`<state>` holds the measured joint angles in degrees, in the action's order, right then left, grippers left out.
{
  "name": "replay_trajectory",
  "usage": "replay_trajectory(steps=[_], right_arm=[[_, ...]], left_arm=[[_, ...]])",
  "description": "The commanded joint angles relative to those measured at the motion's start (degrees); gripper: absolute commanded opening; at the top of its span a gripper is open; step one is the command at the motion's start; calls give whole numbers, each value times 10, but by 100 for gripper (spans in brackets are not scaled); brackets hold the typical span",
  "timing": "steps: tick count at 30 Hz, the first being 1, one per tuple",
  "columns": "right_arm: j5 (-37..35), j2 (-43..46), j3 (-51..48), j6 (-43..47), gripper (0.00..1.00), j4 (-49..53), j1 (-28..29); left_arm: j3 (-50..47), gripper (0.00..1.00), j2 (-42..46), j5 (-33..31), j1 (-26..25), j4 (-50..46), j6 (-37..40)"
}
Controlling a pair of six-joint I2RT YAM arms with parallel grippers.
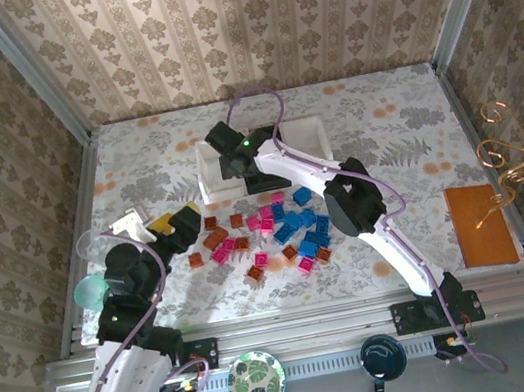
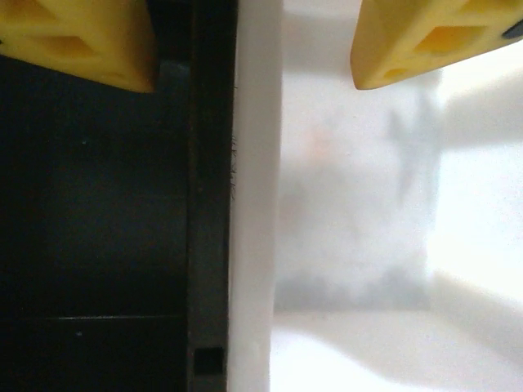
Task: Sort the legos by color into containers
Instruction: Move the container to the top-center of the table, then turn over the lego at the center of the table.
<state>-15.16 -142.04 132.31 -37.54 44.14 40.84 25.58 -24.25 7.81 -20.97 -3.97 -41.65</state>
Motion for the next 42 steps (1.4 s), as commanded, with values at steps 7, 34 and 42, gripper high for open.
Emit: replay_trajectory(steps=[7, 34, 42], right_arm=[[-17, 283, -272, 60, 69, -214, 17], [89, 467, -717, 188, 65, -219, -45], [103, 443, -720, 196, 59, -217, -55]], left_arm=[[2, 100, -9, 24, -4, 47, 7], [-46, 100, -70, 90, -45, 29, -15], [-51, 100, -77, 95, -46, 32, -17]])
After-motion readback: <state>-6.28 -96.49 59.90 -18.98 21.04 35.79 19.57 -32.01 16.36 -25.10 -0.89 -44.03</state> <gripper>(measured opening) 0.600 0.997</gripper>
